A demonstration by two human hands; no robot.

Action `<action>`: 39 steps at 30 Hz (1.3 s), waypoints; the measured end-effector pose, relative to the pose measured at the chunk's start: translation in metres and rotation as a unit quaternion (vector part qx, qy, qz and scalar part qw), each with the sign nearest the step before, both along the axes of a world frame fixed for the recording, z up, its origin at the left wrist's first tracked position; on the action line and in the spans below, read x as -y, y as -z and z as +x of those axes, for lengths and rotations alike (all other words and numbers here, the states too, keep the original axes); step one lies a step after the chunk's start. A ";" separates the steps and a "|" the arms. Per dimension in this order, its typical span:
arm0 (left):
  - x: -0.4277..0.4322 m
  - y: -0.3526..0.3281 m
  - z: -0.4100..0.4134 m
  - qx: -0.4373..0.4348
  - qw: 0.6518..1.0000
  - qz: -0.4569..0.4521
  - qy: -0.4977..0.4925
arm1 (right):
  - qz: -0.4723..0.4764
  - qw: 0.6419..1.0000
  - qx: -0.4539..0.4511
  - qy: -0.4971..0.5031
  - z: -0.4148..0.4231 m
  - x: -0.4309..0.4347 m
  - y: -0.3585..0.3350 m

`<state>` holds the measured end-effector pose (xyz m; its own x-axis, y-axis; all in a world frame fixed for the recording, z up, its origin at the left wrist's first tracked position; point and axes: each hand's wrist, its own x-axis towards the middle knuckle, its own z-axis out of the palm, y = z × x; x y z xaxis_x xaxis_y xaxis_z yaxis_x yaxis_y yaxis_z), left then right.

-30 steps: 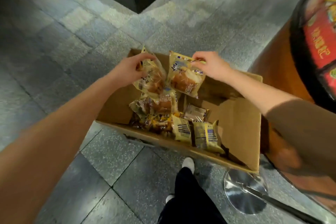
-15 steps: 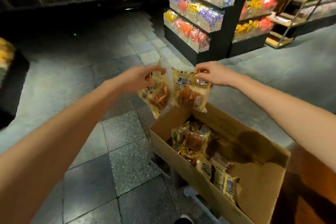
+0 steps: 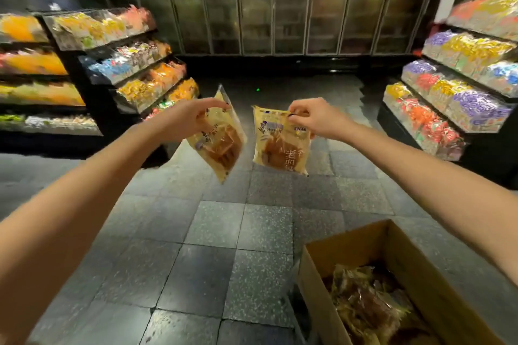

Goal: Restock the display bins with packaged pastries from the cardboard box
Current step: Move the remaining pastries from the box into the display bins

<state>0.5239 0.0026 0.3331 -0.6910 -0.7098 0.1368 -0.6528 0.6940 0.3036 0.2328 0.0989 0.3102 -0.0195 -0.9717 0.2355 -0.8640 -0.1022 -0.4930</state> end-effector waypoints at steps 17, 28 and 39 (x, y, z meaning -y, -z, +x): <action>-0.192 0.001 0.317 -0.136 0.909 -0.003 -0.393 | -0.009 0.928 0.003 -0.373 0.321 0.044 -0.022; -0.400 0.022 0.519 -0.147 0.811 0.000 -0.566 | -0.001 0.840 -0.009 -0.542 0.617 -0.073 -0.009; -0.574 0.025 0.668 -0.148 0.726 -0.031 -0.671 | -0.035 0.760 -0.007 -0.649 0.847 -0.206 0.004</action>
<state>1.1922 0.5764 0.3082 0.6823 -0.7033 0.1997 -0.6674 -0.4876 0.5629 1.0794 0.3045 0.3058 0.9476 -0.1545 0.2796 -0.0170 -0.8985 -0.4386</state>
